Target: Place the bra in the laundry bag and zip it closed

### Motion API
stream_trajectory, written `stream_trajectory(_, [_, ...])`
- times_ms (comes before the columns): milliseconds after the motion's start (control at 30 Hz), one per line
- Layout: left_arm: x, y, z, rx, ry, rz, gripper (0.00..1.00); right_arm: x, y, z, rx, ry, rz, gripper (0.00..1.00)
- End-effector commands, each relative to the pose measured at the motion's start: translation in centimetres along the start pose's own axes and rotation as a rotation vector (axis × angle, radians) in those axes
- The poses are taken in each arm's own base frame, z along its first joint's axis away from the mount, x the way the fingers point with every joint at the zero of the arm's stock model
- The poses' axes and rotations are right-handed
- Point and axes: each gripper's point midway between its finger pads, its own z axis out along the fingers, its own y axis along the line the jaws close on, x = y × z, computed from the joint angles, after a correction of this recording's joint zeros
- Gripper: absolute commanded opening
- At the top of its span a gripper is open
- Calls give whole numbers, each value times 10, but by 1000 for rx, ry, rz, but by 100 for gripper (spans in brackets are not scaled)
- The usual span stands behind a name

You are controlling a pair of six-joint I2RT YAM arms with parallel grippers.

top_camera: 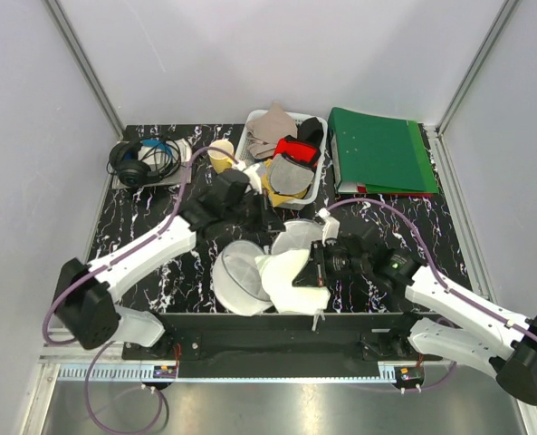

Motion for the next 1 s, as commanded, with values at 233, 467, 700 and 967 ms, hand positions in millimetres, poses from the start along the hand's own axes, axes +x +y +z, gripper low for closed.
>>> stream_trajectory(233, [-6, 6, -72, -151, -132, 177, 93, -8, -8, -11, 51, -99, -39, 0])
stream_trajectory(467, [25, 42, -110, -231, -188, 95, 81, -41, -38, -25, 303, -211, -58, 0])
stream_trajectory(700, [47, 61, -86, -221, -168, -33, 86, -101, -50, -42, 410, -577, 140, 0])
stream_trajectory(967, [47, 80, -61, -288, -151, -22, 77, -154, -34, -9, 207, -791, 353, 0])
